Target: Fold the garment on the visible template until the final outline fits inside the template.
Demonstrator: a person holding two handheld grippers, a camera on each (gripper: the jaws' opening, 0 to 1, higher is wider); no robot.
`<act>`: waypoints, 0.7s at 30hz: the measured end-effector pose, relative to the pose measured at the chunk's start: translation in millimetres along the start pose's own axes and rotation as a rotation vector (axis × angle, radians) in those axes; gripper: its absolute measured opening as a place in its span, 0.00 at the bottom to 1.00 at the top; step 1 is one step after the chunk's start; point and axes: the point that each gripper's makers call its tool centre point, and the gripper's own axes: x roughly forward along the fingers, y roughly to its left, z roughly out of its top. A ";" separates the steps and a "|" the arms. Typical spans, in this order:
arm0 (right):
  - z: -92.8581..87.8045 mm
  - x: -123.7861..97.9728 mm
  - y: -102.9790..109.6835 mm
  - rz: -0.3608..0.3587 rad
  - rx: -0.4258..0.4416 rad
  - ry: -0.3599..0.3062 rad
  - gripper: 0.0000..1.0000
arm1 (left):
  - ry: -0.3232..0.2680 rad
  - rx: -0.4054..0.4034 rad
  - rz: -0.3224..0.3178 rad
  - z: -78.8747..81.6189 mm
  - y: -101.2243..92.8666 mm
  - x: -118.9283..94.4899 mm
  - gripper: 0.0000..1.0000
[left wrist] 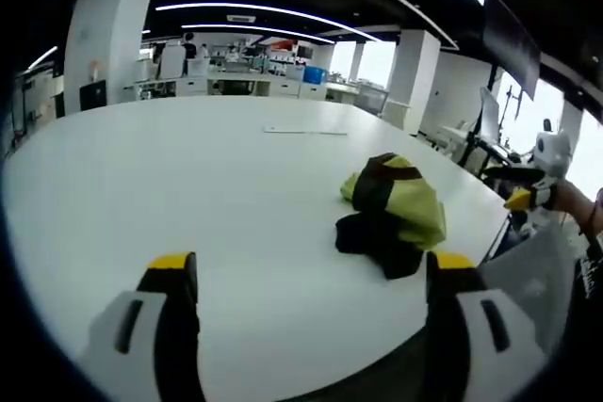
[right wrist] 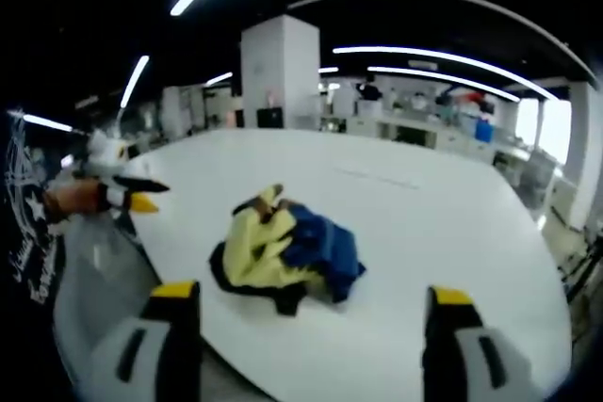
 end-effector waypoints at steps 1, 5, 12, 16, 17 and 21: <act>0.4 0.0 -0.1 -0.001 0.001 -0.001 0.99 | 0.000 0.001 -0.001 0.0 -0.2 0.2 0.98; -0.2 0.0 -1.1 -0.004 0.006 -0.004 0.99 | 0.007 0.004 -0.003 -1.2 -0.4 0.4 0.98; -0.3 -2.1 -2.2 -0.005 0.007 -0.016 0.99 | 0.018 0.034 -0.010 -2.4 -2.8 1.8 0.97; 3.5 -2.6 -2.8 -0.001 -0.006 -0.028 0.99 | 0.025 0.052 -0.014 -2.9 -4.7 3.0 0.96; 4.6 -2.4 -2.9 0.001 -0.004 -0.030 0.99 | 0.024 0.057 -0.014 -2.5 -4.9 3.0 0.95; 9.8 0.6 -8.3 -0.001 -0.010 -0.051 0.99 | 0.027 0.080 -0.014 -2.1 -5.5 2.9 0.94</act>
